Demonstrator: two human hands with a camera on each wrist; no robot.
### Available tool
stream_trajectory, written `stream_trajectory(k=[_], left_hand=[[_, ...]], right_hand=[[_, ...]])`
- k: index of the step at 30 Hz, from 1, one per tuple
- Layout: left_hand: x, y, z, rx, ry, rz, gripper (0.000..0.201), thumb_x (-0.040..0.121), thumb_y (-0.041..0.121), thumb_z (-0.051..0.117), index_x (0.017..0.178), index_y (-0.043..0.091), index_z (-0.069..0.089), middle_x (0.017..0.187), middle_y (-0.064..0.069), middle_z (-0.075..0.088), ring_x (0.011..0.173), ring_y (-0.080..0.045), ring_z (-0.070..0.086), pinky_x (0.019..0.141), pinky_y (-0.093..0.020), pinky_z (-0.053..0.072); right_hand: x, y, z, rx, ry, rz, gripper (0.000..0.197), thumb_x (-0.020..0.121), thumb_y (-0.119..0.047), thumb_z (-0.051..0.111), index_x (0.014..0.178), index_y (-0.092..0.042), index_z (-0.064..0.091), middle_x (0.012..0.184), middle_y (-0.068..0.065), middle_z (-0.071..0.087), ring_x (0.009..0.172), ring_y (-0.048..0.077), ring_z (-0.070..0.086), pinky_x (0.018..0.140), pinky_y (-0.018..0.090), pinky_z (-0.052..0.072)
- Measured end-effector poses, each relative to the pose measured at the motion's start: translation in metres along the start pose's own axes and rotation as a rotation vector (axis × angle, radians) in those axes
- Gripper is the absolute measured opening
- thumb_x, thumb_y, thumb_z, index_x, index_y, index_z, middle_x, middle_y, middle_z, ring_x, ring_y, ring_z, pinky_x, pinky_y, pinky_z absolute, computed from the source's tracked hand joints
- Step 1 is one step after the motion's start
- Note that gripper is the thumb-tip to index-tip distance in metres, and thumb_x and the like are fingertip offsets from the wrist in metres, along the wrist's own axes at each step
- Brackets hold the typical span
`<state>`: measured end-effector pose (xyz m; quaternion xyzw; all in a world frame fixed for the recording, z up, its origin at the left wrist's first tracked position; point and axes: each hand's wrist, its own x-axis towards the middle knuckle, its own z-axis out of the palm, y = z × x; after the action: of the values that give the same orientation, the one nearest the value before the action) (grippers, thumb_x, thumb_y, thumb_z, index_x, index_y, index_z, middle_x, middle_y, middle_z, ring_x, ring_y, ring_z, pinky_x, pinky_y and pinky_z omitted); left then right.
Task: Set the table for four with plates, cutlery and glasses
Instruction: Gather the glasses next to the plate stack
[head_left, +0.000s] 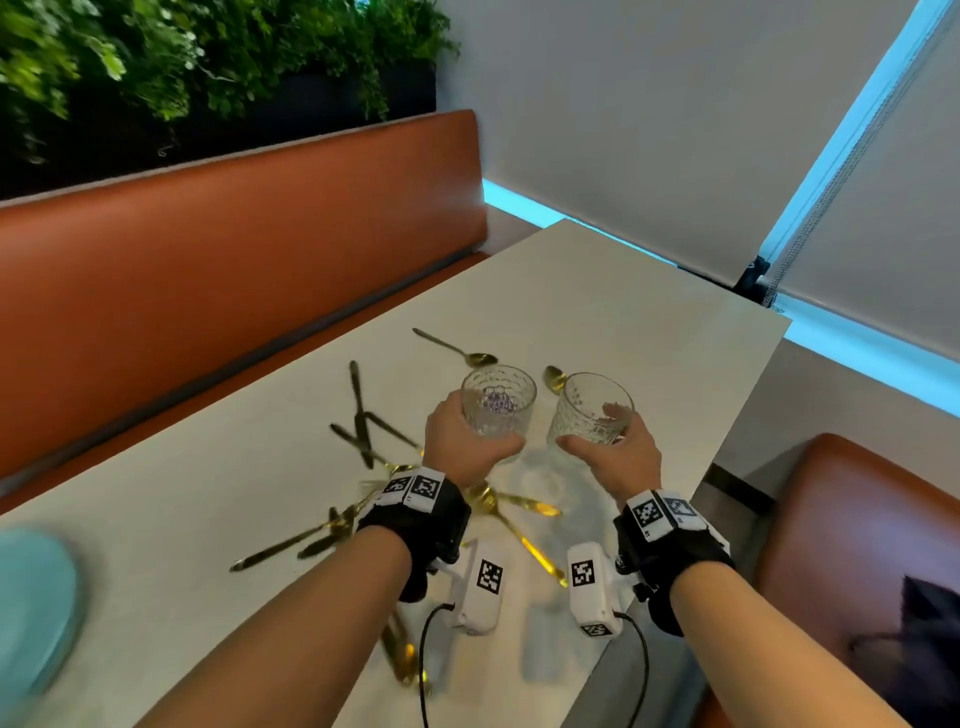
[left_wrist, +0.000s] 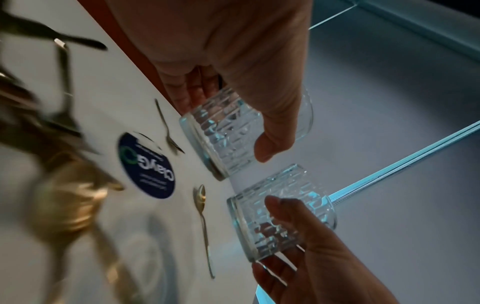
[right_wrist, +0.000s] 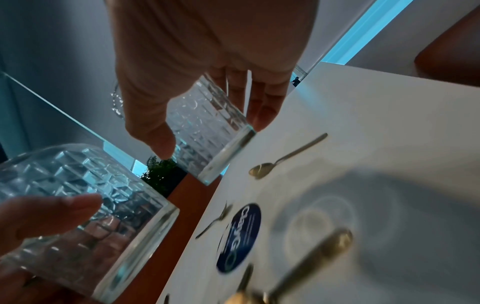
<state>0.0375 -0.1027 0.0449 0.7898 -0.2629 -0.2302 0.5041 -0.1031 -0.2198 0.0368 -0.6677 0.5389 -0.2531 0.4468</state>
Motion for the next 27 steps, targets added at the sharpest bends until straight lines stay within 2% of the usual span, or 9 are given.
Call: stream_trajectory(k=[2,5,7,10,12,15,19,24,27], left_hand=[[-0.038,-0.017,-0.022,-0.019,0.028,-0.013,0.072,0.055,0.027,0.084,0.119,0.015,0.055,0.112,-0.001,0.064,0.101,-0.017,0.061,0.084,-0.03,0.054],[-0.093,-0.042,-0.052,-0.073,0.071,-0.039,0.068,0.058,0.02,0.086,0.118,0.014,0.056,0.108,0.001,0.063,0.098,-0.015,0.06,0.075,-0.021,0.049],[-0.127,-0.06,-0.07,-0.094,0.097,-0.044,0.066,0.058,0.016,0.085,0.117,0.014,0.058,0.104,0.005,0.062,0.1,-0.014,0.061,0.079,-0.021,0.047],[-0.17,-0.087,-0.094,-0.083,0.145,-0.068,0.064,0.052,0.025,0.081,0.112,0.015,0.061,0.099,0.008,0.062,0.098,-0.016,0.063,0.084,-0.025,0.051],[-0.193,-0.103,-0.109,-0.056,0.188,-0.13,0.072,0.051,0.031,0.08,0.117,0.01,0.058,0.105,0.004,0.06,0.103,-0.018,0.058,0.085,-0.024,0.046],[-0.22,-0.132,-0.135,-0.02,0.263,-0.206,0.096,0.042,0.049,0.07,0.127,0.011,0.052,0.125,-0.004,0.056,0.118,-0.022,0.05,0.1,-0.031,0.043],[-0.251,-0.165,-0.165,0.012,0.364,-0.251,0.104,0.035,0.06,0.058,0.127,0.013,0.051,0.123,-0.003,0.057,0.118,-0.024,0.05,0.099,-0.033,0.042],[-0.288,-0.195,-0.2,0.029,0.499,-0.335,0.098,0.042,0.053,0.068,0.129,0.01,0.05,0.123,-0.006,0.058,0.118,-0.025,0.05,0.101,-0.033,0.04],[-0.303,-0.213,-0.216,0.056,0.566,-0.408,0.086,0.054,0.037,0.082,0.129,0.008,0.05,0.124,-0.009,0.057,0.12,-0.026,0.049,0.101,-0.032,0.038]], right_hand=[[-0.041,0.001,0.009,-0.008,-0.029,-0.01,0.073,0.063,-0.027,0.085,0.127,-0.017,0.051,0.126,0.006,0.057,0.117,0.023,0.053,0.095,0.029,0.043],[-0.096,0.007,0.025,-0.022,-0.07,-0.017,0.073,0.062,-0.027,0.085,0.126,-0.018,0.052,0.125,0.007,0.058,0.114,0.024,0.056,0.094,0.029,0.044],[-0.129,0.011,0.037,-0.043,-0.114,-0.008,0.074,0.06,-0.028,0.086,0.125,-0.018,0.052,0.122,0.007,0.06,0.111,0.023,0.058,0.094,0.03,0.046],[-0.173,0.018,0.057,-0.092,-0.206,-0.017,0.075,0.06,-0.029,0.086,0.125,-0.017,0.052,0.12,0.004,0.059,0.111,0.023,0.057,0.091,0.029,0.045],[-0.196,0.018,0.069,-0.11,-0.262,-0.041,0.074,0.061,-0.027,0.086,0.125,-0.016,0.052,0.117,0.001,0.058,0.109,0.02,0.056,0.087,0.025,0.043],[-0.227,0.016,0.088,-0.125,-0.355,-0.039,0.069,0.065,-0.023,0.084,0.125,-0.018,0.051,0.117,0.001,0.057,0.089,0.011,0.056,0.072,0.014,0.046],[-0.257,0.016,0.112,-0.159,-0.416,-0.064,0.073,0.063,-0.026,0.085,0.128,-0.019,0.051,0.125,0.004,0.057,0.111,0.021,0.055,0.094,0.028,0.045],[-0.287,0.009,0.143,-0.181,-0.537,-0.105,0.074,0.063,-0.026,0.086,0.127,-0.02,0.051,0.125,0.0,0.057,0.119,0.021,0.053,0.093,0.024,0.041],[-0.303,0.007,0.159,-0.172,-0.609,-0.115,0.071,0.063,-0.024,0.085,0.125,-0.02,0.051,0.122,-0.001,0.057,0.116,0.018,0.052,0.088,0.022,0.041]])
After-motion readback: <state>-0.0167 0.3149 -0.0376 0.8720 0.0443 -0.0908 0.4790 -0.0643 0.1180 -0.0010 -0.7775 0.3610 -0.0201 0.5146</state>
